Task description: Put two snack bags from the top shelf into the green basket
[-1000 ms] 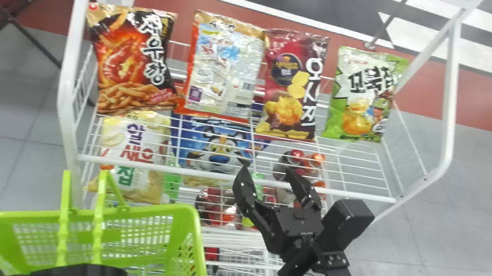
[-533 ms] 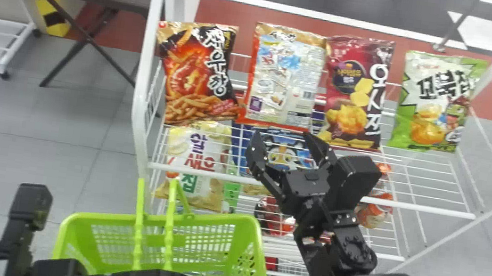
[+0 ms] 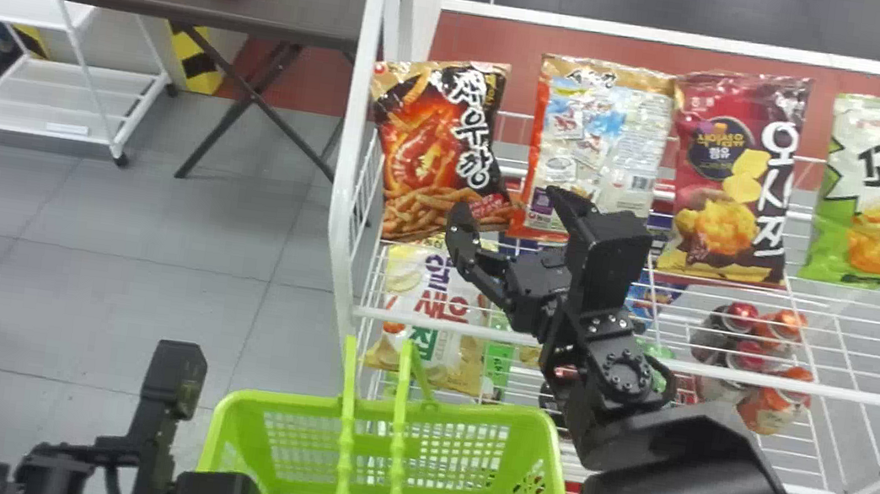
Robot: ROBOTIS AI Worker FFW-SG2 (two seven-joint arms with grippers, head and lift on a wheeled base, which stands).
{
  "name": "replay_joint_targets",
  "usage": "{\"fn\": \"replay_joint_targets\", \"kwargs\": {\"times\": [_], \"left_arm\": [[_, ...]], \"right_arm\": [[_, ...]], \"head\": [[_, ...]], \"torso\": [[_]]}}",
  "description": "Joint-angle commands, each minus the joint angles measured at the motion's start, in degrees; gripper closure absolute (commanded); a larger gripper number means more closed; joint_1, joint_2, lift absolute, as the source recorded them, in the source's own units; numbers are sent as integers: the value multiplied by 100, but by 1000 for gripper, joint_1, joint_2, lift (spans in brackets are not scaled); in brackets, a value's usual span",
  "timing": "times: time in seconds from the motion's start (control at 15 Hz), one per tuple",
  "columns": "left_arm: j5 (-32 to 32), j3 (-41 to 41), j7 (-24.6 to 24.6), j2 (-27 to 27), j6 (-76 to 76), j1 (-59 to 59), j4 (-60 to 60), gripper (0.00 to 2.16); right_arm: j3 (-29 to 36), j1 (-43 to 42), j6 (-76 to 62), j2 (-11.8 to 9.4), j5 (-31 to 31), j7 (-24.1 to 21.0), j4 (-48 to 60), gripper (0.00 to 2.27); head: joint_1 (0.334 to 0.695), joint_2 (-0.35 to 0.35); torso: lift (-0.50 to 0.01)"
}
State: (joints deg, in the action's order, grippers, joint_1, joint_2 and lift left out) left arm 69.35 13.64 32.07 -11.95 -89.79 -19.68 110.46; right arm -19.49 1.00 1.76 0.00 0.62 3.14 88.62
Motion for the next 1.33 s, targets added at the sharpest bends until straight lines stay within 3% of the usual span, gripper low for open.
{"fn": "replay_joint_targets", "kwargs": {"times": [0.0,0.27,0.47,0.53,0.73,0.87,1.27], "left_arm": [[-27,-28,1,0,-24,26,-33,2142],[-44,-326,10,-105,-24,351,-314,2142],[-44,-493,18,-158,-24,527,-481,2142],[-44,-493,18,-158,-24,527,-490,2142],[-44,-493,45,-158,-24,527,-534,2142],[-53,-502,45,-158,-24,553,-560,2142],[-53,-537,53,-202,-24,597,-648,2142]], "right_arm": [[-161,-470,-74,5,52,2,-583,80],[-205,-1085,-74,5,157,11,-1330,76],[-266,-1515,-56,5,192,266,-1901,90],[-301,-1665,-56,5,192,354,-2086,286],[-310,-1744,-21,5,228,521,-2218,1531],[-284,-1709,-127,5,201,653,-2227,2172],[-196,-1208,-865,5,465,538,-1726,2243]], "head": [[695,65],[695,76],[695,65],[695,63],[695,68],[695,71],[695,73]], "torso": [[0],[0],[0],[0],[0],[0],[0]]}}
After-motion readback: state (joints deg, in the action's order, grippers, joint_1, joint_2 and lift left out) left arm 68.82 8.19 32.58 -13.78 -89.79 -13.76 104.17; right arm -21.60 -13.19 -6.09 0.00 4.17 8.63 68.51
